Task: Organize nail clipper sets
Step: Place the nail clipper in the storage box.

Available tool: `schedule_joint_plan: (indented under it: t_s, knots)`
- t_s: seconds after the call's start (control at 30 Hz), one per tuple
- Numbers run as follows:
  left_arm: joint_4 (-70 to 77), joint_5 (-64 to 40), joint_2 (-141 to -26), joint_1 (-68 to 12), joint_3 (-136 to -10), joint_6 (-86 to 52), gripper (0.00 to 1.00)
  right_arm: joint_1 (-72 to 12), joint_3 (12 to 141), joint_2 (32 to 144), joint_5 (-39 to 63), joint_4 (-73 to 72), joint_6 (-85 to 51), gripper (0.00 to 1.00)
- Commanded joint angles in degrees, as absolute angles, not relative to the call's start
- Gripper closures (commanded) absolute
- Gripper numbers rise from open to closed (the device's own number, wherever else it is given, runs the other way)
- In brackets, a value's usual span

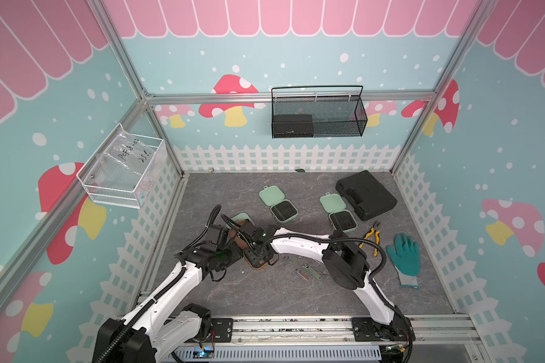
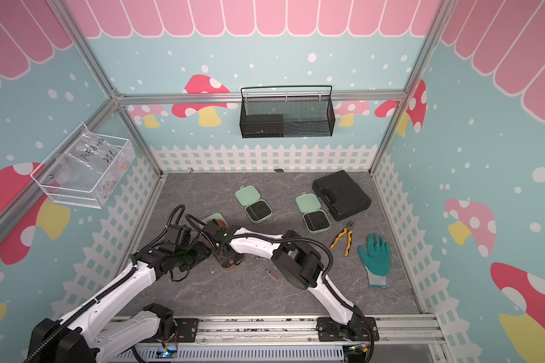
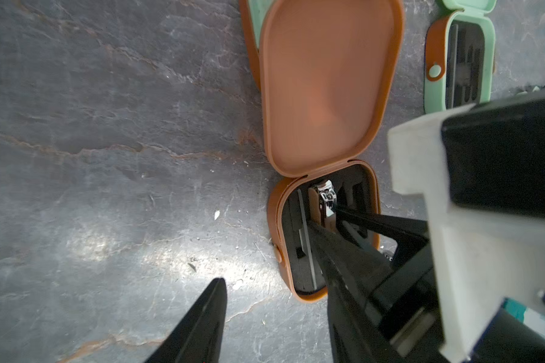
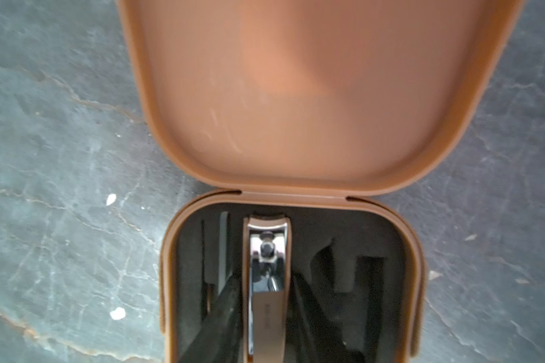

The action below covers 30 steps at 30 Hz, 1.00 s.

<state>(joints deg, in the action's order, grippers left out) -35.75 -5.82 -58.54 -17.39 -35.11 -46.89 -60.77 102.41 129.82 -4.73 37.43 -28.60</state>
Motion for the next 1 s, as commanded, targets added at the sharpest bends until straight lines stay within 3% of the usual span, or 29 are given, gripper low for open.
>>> schedule_joint_plan:
  t_s: [0.0, 0.7, 0.8, 0.97]
  knots:
    - [-35.60, -5.67, -59.23, -17.50, -35.42, -46.43, 0.46, -61.30, 101.82, 133.14, 0.03, 42.04, -27.34, 0.64]
    - [-36.04, -5.02, -58.45, -17.49, -35.16, -46.67, 0.47, -61.02, 101.16, 123.11, 3.06, 36.23, -26.63, 0.60]
    - [-36.03, -4.35, -58.79, -17.45, -34.89, -47.01, 0.55, -60.87, 99.71, 121.48, 3.40, 34.15, -26.95, 0.61]
    - [-34.72, -4.28, -60.48, -17.40, -34.34, -47.28, 0.80, -60.08, 97.62, 121.27, 4.91, 31.02, -26.96, 0.69]
